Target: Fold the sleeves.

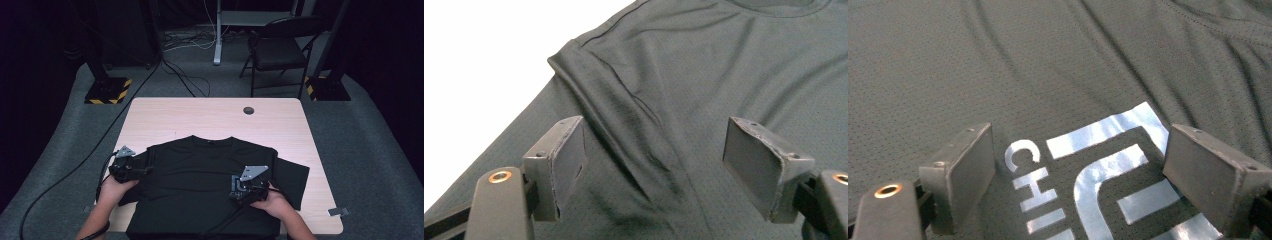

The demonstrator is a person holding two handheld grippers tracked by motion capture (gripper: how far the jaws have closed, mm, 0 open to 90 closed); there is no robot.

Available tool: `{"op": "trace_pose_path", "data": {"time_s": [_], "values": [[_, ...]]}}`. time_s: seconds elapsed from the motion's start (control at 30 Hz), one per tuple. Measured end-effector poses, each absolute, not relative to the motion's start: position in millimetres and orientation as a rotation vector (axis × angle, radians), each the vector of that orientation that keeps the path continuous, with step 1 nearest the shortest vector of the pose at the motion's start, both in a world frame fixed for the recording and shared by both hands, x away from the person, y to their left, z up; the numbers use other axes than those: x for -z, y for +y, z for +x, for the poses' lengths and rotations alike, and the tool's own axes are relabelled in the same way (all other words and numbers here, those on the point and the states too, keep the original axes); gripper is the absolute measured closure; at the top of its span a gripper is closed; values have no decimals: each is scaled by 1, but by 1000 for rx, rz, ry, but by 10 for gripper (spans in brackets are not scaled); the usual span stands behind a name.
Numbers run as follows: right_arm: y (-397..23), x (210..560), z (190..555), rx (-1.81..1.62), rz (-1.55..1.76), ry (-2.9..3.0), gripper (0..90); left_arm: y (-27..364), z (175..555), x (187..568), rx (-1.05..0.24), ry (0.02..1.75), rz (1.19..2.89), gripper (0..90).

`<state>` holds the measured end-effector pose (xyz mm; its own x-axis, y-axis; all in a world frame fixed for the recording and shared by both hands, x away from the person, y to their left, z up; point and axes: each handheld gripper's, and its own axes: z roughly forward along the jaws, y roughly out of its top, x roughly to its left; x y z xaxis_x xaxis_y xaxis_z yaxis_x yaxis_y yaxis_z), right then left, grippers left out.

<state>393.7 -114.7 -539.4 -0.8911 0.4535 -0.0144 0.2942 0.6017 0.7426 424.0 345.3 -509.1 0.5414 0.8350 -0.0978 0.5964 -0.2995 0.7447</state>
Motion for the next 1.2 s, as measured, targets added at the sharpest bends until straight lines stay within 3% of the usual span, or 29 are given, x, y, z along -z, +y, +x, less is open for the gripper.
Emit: {"op": "trace_pose_path", "data": {"time_s": [0.23, 1.2], "values": [[-115, 539, 394, -1163, 621, 2626, 119, 346, 423, 513, -451, 1128, 2046, 199], [-115, 539, 394, -1162, 621, 2626, 119, 366, 426, 513, -409, 1206, 2005, 179]]}}
